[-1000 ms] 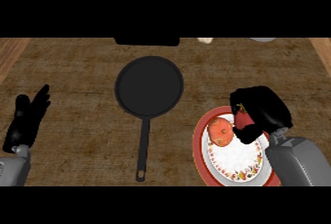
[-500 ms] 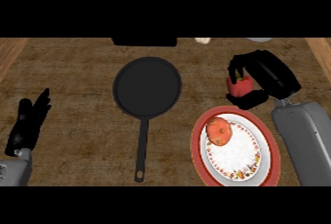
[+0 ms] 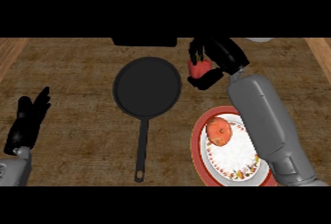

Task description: Pick the bell pepper from the plate and place it in the pan

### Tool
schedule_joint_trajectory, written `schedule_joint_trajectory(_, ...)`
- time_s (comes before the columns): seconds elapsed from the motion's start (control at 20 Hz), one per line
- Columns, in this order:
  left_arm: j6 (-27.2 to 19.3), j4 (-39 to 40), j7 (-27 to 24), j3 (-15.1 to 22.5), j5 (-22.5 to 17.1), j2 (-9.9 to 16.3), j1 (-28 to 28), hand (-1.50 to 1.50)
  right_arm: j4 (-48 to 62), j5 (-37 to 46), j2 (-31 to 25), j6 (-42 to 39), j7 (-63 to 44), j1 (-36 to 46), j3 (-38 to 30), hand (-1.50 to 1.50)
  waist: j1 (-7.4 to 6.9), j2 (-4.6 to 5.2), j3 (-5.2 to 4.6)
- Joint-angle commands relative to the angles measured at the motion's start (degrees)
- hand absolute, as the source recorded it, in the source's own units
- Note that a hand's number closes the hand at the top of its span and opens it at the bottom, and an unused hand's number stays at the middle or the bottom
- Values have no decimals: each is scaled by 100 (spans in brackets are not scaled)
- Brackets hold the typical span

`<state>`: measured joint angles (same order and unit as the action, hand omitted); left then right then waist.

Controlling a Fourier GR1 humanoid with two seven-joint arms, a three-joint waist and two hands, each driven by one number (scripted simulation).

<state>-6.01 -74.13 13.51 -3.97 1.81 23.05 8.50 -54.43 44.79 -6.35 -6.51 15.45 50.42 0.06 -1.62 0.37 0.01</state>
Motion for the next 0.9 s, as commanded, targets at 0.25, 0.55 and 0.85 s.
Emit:
schedule_joint_trajectory(0.25, 94, 85, -84, 40, 46, -132, 136, 0, 2469, -594, 625, 1112, -169, 1345, 137, 150, -210, 71, -3)
schedule_joint_trajectory(0.55, 121, 13, -6, 132, 153, -142, 319, 0, 3515, -968, 632, 1550, -10, 1726, 421, 150, -433, 129, -1)
schedule_joint_trajectory(0.85, 310, 249, 115, 168, 122, -130, 785, 0, 3934, -1436, 634, 1566, 271, 1631, 814, 150, -648, 211, -2)
